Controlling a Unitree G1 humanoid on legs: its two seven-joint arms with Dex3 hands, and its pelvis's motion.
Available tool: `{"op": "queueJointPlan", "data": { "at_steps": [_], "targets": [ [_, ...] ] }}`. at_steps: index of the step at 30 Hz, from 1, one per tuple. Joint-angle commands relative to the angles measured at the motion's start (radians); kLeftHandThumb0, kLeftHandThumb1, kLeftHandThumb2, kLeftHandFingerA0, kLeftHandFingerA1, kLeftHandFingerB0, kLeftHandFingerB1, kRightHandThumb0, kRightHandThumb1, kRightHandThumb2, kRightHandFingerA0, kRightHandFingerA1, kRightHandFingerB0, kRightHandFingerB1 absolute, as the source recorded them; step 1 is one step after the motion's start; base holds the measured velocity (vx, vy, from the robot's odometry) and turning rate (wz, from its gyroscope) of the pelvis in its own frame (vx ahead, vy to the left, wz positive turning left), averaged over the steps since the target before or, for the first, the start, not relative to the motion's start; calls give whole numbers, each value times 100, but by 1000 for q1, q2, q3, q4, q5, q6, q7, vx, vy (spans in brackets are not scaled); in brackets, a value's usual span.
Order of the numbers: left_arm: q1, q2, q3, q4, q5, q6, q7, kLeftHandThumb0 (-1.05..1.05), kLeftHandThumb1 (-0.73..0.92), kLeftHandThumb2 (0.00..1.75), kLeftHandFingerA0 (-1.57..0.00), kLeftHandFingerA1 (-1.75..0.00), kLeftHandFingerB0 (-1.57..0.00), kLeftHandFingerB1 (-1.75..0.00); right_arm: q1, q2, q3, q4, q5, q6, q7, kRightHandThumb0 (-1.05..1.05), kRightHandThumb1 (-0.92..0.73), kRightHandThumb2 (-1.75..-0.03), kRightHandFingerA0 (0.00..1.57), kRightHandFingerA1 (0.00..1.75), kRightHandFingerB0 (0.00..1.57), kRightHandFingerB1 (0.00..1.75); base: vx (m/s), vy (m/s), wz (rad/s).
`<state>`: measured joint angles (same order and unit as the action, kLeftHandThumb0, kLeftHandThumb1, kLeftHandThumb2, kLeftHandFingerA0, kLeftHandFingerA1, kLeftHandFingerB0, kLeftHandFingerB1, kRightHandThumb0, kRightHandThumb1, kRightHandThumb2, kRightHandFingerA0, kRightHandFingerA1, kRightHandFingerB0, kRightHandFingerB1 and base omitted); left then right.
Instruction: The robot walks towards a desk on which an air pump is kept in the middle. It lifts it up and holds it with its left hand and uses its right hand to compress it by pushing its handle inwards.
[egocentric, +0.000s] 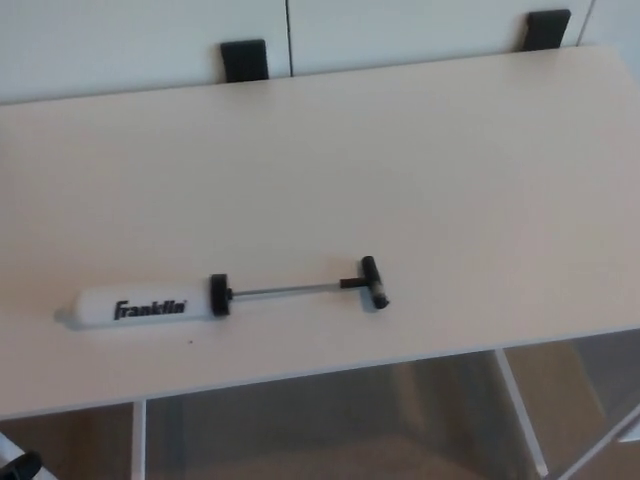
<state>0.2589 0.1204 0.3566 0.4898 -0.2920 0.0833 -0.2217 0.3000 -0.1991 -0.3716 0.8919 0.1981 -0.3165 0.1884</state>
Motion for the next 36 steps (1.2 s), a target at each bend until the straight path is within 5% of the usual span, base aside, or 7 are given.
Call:
{"op": "queueJointPlan", "data": {
  "at_steps": [1, 25, 27, 28, 36],
  "targets": [
    [9, 16, 3, -2, -4, 22, -4, 2, 77, 61, -34, -45, -35, -38, 4, -2, 7, -5, -6, -10, -7, -29, -60, -57, 65, 52, 47, 43, 1, 150, 19],
    [-6, 22, -14, -20, 5, 37, 6, 3, 75, 61, -38, -46, -37, -38, -9, -2, 5, 27, 3, -29, 0, -31, -58, -57, 67, 51, 48, 42, -1, 38, 3],
    [0, 23, -19, -29, 5, 40, 0, 2, 76, 61, -35, -45, -35, -38, -8, -4, 10, 31, -5, -37, -3, -40, -47, -74, 59, 59, 43, 51, 0, 0, 0],
    [13, 24, -19, -52, -4, 54, -11, 3, 76, 59, -33, -44, -35, -36, -4, 0, 13, 26, -5, -34, -4, -31, -60, -57, 63, 50, 46, 42, 0, 0, 0],
    [311, 18, 11, -463, -170, 205, -121, -15, 74, 65, -15, -39, -14, -32, -1, -4, 5, -19, 7, -38, 0, -36, -58, -56, 63, 48, 46, 40, 0, 0, 0]
  ]
}}
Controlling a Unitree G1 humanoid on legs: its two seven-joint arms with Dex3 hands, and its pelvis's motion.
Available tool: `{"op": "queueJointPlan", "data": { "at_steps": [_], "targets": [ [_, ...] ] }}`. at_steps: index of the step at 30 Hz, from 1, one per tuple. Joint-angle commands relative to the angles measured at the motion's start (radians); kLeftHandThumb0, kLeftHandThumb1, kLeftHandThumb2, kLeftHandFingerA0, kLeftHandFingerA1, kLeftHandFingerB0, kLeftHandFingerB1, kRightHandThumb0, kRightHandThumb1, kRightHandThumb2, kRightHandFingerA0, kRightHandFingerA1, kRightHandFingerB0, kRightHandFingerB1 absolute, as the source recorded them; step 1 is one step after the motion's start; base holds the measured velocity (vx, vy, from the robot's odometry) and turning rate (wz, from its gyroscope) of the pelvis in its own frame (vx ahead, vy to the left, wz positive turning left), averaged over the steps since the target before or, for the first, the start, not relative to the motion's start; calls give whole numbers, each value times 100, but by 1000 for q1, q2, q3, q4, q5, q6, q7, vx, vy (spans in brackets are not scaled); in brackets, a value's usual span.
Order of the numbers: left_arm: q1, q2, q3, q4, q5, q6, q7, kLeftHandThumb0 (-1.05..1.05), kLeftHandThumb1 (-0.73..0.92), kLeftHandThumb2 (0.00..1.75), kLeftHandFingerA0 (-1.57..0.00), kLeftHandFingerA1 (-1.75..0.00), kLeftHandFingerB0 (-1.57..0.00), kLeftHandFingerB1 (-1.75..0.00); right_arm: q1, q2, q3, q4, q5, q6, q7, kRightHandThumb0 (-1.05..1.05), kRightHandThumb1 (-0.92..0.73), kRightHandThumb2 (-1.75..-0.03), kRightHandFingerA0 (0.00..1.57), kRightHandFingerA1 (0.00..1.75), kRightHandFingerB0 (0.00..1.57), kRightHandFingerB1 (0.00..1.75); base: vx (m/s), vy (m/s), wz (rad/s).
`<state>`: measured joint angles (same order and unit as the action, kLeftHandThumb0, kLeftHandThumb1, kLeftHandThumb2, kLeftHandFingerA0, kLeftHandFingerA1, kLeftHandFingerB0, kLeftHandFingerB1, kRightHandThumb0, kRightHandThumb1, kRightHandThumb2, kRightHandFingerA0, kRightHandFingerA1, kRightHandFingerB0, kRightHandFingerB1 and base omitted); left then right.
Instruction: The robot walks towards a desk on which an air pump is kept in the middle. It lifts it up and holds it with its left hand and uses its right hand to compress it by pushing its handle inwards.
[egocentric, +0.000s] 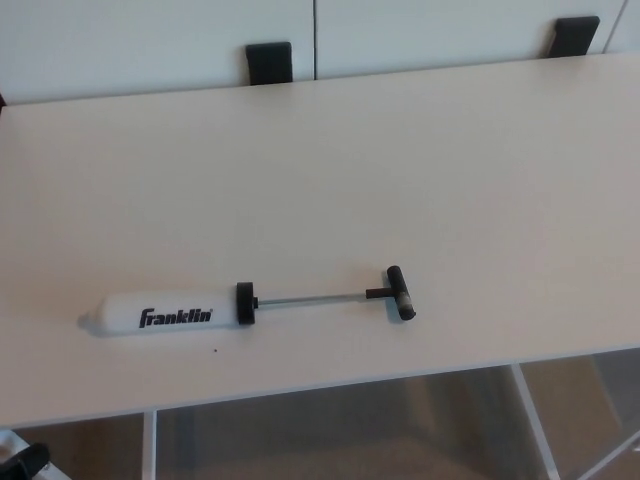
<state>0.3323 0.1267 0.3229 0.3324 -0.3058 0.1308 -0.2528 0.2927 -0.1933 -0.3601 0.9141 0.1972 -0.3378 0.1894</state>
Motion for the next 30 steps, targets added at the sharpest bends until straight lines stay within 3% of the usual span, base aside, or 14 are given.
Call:
{"op": "queueJointPlan", "data": {
  "at_steps": [1, 4, 9, 10, 14, 15, 16, 17, 19, 20, 22, 26, 27, 30],
  "targets": [
    [332, 10, 79, -396, -208, 179, -111, -11, 76, 62, -14, -40, -10, -28, 17, -9, -7, -58, 11, -13, 5, -36, -57, -56, 63, 48, 47, 40, 0, 0, 0],
    [377, 7, 98, -434, -235, 185, -125, -11, 76, 62, -14, -40, -10, -28, 22, -8, -8, -65, 14, -11, 9, -36, -57, -56, 63, 48, 47, 40, 0, 0, 0],
    [568, 58, 315, -453, -427, 250, -248, -6, 66, 59, -18, -41, -16, -30, 22, -29, -15, -74, 18, -11, 25, -34, -58, -57, 63, 48, 46, 41, 0, 0, 0],
    [602, 106, 393, -424, -472, 285, -284, -7, 69, 60, -20, -43, -12, -30, 18, -33, -18, -67, 20, -10, 26, -42, -47, -75, 55, 58, 42, 51, 0, 0, 0],
    [655, 189, 540, -390, -550, 353, -307, -7, 68, 62, -23, -42, -21, -34, 24, -29, -22, -80, 25, 7, 19, -39, -48, -74, 55, 58, 41, 51, 0, 0, 0],
    [665, 203, 600, -417, -577, 352, -270, -5, 62, 60, -30, -40, -22, -32, 26, -27, -21, -84, 23, 8, 16, -32, -58, -57, 62, 52, 47, 43, 0, 0, 0],
    [671, 212, 642, -437, -597, 351, -244, -5, 62, 60, -30, -40, -22, -32, 27, -26, -21, -86, 22, 8, 14, -32, -58, -57, 62, 52, 47, 43, 0, 0, 0],
    [677, 217, 677, -467, -618, 347, -217, -5, 45, 89, -25, -56, -11, -48, 26, -25, -19, -88, 21, 7, 14, -32, -57, -57, 61, 52, 47, 43, 0, 0, 0],
    [683, 222, 708, -496, -641, 353, -197, -5, 45, 89, -25, -56, -11, -48, 24, -24, -18, -91, 21, 7, 14, -32, -57, -57, 61, 52, 47, 43, 0, 0, 0],
    [700, 225, 747, -554, -670, 331, -193, -10, 57, 57, -30, -42, -20, -30, 22, -26, -18, -90, 20, 8, 14, -34, -57, -56, 64, 51, 46, 42, 0, 0, 0],
    [721, 229, 794, -622, -704, 309, -191, -10, 57, 57, -30, -42, -20, -30, 20, -28, -18, -88, 19, 9, 13, -34, -57, -56, 64, 51, 46, 42, 0, 0, 0],
    [702, 202, 907, -853, -750, 126, -114, -10, 56, 56, -12, -39, -16, -28, 0, -31, -22, -78, 25, 11, 16, -33, -57, -56, 62, 52, 46, 42, 0, 0, 0],
    [657, 229, 940, -907, -747, 65, -97, -16, 57, 99, -4, -52, 0, -49, -7, -33, -20, -69, 23, 9, 20, -34, -57, -56, 63, 50, 46, 42, 0, 0, 0],
    [553, 320, 997, -1009, -683, -19, -63, -21, 51, 95, -3, -52, 0, -49, -10, -35, -11, -69, 12, 13, 17, -34, -58, -57, 64, 50, 46, 42, 0, 0, 0]
  ]
}}
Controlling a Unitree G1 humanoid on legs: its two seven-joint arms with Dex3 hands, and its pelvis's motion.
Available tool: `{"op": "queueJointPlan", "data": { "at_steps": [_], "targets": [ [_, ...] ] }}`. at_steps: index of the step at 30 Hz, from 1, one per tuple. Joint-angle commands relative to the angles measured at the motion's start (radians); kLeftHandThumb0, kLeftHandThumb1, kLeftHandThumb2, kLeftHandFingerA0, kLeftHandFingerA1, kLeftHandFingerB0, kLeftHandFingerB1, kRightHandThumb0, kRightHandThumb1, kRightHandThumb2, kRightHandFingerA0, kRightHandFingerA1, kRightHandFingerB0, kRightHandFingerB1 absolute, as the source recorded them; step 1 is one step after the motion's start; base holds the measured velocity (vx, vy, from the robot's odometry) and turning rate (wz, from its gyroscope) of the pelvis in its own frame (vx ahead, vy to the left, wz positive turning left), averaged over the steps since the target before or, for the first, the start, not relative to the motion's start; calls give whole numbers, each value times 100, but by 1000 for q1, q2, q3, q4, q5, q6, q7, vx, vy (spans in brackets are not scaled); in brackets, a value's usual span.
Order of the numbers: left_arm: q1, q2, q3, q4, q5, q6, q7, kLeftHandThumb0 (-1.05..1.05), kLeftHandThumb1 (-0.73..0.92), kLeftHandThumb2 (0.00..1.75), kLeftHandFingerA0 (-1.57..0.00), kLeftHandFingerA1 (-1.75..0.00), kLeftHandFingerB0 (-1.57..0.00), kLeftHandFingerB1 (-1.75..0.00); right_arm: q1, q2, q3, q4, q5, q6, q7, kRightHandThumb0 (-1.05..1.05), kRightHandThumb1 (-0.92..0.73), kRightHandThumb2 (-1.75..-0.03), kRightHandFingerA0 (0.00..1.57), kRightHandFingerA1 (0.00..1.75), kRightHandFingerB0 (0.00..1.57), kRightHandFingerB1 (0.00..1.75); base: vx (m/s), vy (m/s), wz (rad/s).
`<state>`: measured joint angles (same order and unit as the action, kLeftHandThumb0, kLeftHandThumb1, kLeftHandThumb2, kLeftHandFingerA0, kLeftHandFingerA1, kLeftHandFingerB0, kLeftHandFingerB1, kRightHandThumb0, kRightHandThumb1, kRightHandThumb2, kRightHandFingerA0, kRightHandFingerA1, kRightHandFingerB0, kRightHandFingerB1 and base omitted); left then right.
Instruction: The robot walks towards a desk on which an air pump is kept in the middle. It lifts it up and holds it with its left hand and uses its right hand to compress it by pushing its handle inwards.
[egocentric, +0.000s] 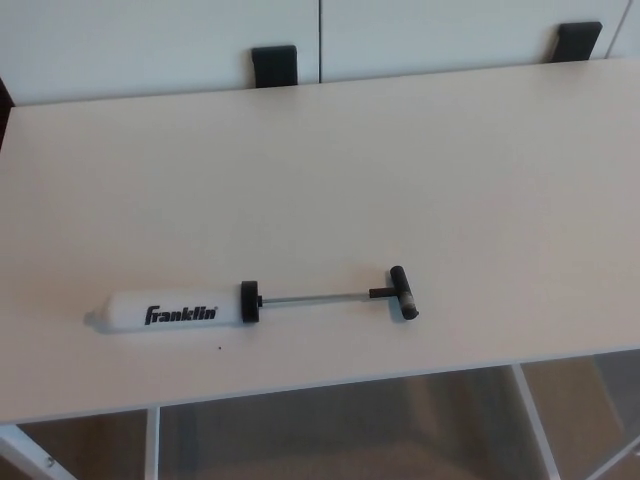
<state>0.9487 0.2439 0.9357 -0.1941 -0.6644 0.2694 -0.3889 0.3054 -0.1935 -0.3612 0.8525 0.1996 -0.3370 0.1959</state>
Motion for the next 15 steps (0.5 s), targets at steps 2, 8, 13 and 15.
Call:
{"op": "queueJointPlan", "data": {
  "at_steps": [2, 8, 13, 15],
  "targets": [
    [-133, 274, 372, -535, -250, -151, 104, -33, 44, 59, -13, -40, -12, -31, -20, -35, -7, -17, 4, 24, -1, -40, -47, -73, 61, 58, 44, 50, 0, 0, 0],
    [-447, 611, 79, -632, 36, -5, 155, -41, 46, 62, -13, -40, -13, -33, -11, -48, -1, -11, -6, 20, 10, -34, -56, -56, 62, 49, 46, 40, 2, 1, 1],
    [-773, 848, -365, -546, 238, 100, 145, -23, 31, 86, -8, -52, -6, -49, -20, -54, -4, 9, -5, 2, 18, -42, -47, -75, 56, 58, 41, 50, 0, 0, 0],
    [-904, 856, -529, -516, 325, 136, 125, -34, 45, 53, -19, -34, -21, -29, -15, -53, -4, 0, -6, 1, 16, -37, -57, -56, 63, 48, 47, 41, 0, 0, 0]
  ]
}}
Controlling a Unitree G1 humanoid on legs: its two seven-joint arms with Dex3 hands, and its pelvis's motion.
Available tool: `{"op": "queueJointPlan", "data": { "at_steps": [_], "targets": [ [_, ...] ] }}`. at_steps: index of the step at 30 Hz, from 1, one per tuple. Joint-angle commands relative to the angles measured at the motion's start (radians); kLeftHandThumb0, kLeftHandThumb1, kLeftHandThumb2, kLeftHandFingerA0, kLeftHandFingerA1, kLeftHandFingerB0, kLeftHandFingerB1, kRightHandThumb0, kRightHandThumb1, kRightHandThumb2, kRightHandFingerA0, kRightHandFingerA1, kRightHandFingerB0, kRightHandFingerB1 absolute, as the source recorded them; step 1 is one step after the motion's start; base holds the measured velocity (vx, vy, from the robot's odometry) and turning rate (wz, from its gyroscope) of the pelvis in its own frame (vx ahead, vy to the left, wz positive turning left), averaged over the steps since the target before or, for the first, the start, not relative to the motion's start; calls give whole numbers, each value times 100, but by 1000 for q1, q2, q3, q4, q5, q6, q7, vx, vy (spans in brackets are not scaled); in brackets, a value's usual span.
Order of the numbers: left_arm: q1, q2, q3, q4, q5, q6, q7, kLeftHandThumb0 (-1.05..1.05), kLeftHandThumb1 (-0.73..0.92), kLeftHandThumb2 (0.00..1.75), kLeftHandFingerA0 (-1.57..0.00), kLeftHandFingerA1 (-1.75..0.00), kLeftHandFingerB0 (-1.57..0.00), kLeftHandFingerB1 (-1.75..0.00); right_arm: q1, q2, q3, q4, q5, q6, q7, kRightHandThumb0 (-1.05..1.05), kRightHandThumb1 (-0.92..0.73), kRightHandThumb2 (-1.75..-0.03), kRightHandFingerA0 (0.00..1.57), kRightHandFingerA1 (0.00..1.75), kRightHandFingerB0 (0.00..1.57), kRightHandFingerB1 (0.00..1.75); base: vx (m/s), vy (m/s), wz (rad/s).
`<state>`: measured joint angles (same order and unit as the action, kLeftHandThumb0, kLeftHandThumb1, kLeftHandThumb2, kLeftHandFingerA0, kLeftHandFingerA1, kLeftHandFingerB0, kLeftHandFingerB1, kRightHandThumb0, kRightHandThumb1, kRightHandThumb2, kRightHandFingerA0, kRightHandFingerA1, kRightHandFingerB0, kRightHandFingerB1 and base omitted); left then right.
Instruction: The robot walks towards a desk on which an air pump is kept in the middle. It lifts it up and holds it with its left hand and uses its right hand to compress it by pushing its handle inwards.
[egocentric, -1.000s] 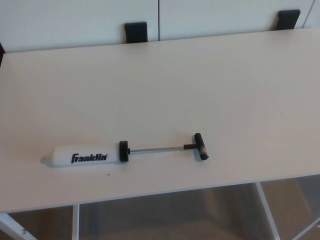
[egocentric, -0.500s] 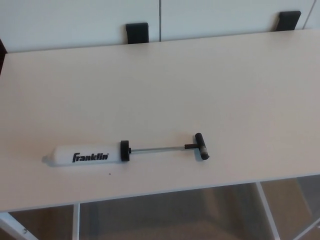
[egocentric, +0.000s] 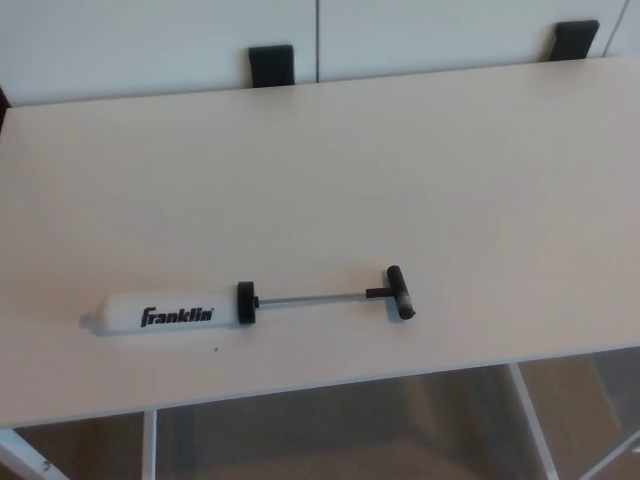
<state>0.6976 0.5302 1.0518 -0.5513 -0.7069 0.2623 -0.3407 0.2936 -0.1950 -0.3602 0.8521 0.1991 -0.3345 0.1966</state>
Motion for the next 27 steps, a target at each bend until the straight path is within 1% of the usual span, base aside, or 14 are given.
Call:
{"op": "queueJointPlan", "data": {
  "at_steps": [1, 2, 9, 10, 11, 12, 13, 14, 15, 17, 18, 24, 26, 27],
  "targets": [
    [-700, 552, -702, -149, 396, 158, 66, -34, 45, 53, -19, -34, -21, -29, 3, -50, -4, -11, -6, 2, 12, -37, -57, -56, 63, 48, 47, 41, 0, 0, 0],
    [-788, 505, -823, -118, 513, 161, 28, -40, 47, 54, -19, -33, -18, -28, 2, -51, 1, -15, -13, 4, 6, -44, -45, -74, 55, 58, 40, 50, 0, 0, 0],
    [-986, 313, -1182, 46, 951, 68, -71, -42, 50, 56, -19, -31, -16, -27, -12, -51, 6, 1, -20, 9, -3, -43, -46, -74, 59, 59, 41, 50, 0, 0, 0],
    [-1004, 273, -1243, 85, 1018, 52, -87, -27, 37, 89, -1, -48, 0, -46, -10, -52, 8, 3, -23, 8, -3, -36, -56, -56, 65, 49, 47, 40, 0, 0, 0],
    [-1016, 246, -1286, 112, 1062, 43, -96, -27, 37, 89, -1, -48, 0, -46, -8, -53, 9, 4, -26, 7, -3, -36, -56, -56, 65, 49, 47, 40, 0, 0, 0],
    [-1023, 233, -1311, 126, 1083, 40, -99, -27, 37, 89, -1, -48, 0, -46, -6, -53, 10, 5, -26, 6, -2, -36, -56, -56, 65, 49, 47, 40, 0, 0, 0],
    [-1025, 213, -1341, 148, 1110, 34, -98, -42, 48, 55, -19, -31, -18, -28, -3, -53, 9, 3, -26, 3, -2, -36, -55, -56, 69, 50, 49, 41, 0, 0, 0],
    [-1026, 205, -1358, 158, 1122, 34, -94, -42, 48, 55, -19, -31, -18, -28, -1, -52, 9, 1, -26, 2, -2, -36, -55, -56, 69, 50, 49, 41, 0, 0, 0],
    [-1028, 185, -1390, 186, 1149, 33, -94, -27, 36, 88, -1, -48, 0, -46, 3, -52, 10, -5, -24, 2, 5, -37, -56, -56, 66, 51, 46, 40, 0, 0, 0],
    [-1031, 173, -1413, 205, 1167, 35, -93, -27, 36, 88, -1, -48, 0, -46, 6, -52, 10, -10, -23, 3, 10, -37, -56, -56, 66, 51, 46, 40, 0, 0, 0],
    [-1037, 164, -1437, 228, 1185, 35, -93, -28, 36, 89, -1, -48, 0, -46, 5, -55, 11, -8, -23, 6, 13, -44, -45, -75, 59, 59, 40, 50, 0, 0, 0],
    [-1073, 132, -1543, 331, 1274, 36, -68, -27, 35, 88, -1, -48, 0, -46, 7, -57, 15, -19, -30, 17, 5, -43, -46, -74, 59, 59, 40, 50, 0, 0, 0],
    [-1069, 135, -1558, 346, 1294, 19, -56, -26, 34, 87, -1, -48, 0, -46, 6, -55, 16, -16, -30, 14, 8, -36, -56, -56, 68, 51, 47, 40, 0, 0, 0],
    [-1065, 135, -1574, 359, 1315, 10, -50, -27, 33, 87, -1, -48, 0, -46, 3, -55, 17, -7, -30, 9, 9, -43, -47, -75, 67, 62, 42, 51, 0, 0, 0]
  ]
}}
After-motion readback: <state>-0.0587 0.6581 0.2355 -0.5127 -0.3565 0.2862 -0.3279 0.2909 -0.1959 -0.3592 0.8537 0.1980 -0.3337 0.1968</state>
